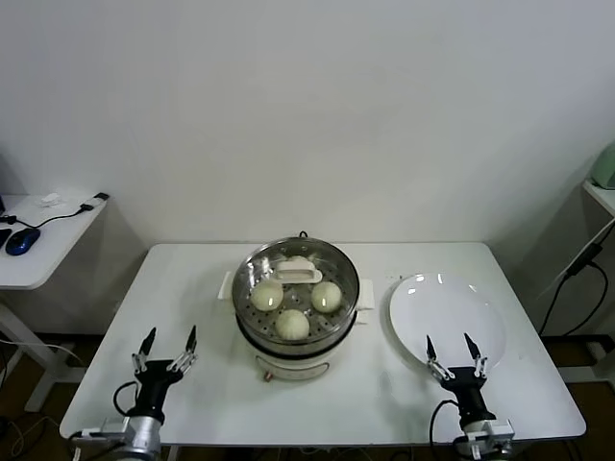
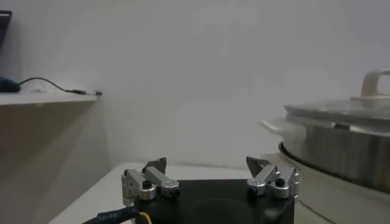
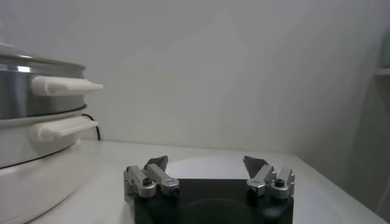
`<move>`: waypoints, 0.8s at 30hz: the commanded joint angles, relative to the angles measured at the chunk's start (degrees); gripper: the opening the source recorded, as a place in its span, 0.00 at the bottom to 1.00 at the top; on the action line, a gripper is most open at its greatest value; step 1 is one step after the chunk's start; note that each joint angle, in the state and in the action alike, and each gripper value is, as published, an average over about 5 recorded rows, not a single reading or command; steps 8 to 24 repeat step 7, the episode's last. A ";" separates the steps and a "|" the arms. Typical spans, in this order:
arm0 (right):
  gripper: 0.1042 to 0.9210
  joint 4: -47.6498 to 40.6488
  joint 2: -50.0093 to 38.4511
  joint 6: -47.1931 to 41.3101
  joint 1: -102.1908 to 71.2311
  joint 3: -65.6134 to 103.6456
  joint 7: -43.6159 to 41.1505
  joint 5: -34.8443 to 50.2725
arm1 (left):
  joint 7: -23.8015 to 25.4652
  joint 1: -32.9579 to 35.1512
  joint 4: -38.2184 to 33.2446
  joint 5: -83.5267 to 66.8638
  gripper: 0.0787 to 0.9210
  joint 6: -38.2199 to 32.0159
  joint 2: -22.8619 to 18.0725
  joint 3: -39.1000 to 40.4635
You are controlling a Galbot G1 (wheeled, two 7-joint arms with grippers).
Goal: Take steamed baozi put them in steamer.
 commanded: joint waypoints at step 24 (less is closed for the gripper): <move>0.88 -0.16 -0.37 -0.19 0.22 0.01 0.00 0.29 | 0.57 1.62 1.98 -0.62 0.88 -4.45 -0.10 0.99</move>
